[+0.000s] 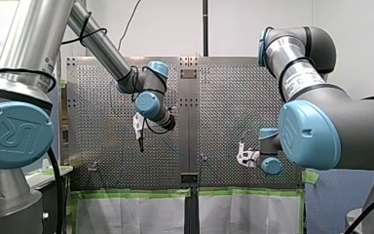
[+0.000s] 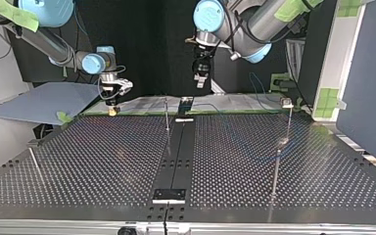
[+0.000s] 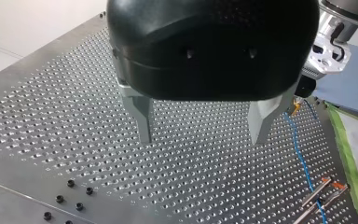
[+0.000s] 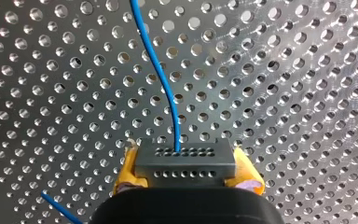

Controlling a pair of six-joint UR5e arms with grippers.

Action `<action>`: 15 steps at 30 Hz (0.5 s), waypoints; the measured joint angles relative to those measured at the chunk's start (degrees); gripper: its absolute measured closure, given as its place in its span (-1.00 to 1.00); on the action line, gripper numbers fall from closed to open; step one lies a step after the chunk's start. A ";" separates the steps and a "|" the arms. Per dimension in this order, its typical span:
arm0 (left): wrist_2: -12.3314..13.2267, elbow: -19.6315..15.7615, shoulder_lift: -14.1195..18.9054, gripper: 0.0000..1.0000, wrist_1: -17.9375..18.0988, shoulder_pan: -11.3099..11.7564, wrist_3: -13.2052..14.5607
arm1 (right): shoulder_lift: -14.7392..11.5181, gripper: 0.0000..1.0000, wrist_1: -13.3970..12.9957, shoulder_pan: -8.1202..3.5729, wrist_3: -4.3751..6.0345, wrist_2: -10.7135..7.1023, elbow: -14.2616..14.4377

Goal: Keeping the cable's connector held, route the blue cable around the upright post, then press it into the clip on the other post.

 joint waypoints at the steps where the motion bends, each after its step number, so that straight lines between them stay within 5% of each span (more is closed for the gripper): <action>1: 0.05 -0.15 0.15 -1.00 0.22 -0.02 -0.15 | 0.00 1.00 0.29 0.07 -0.02 0.00 0.00; 15: 0.27 -0.51 0.51 -1.00 0.92 -0.13 -0.52 | 0.00 1.00 0.91 0.22 -0.07 0.00 0.00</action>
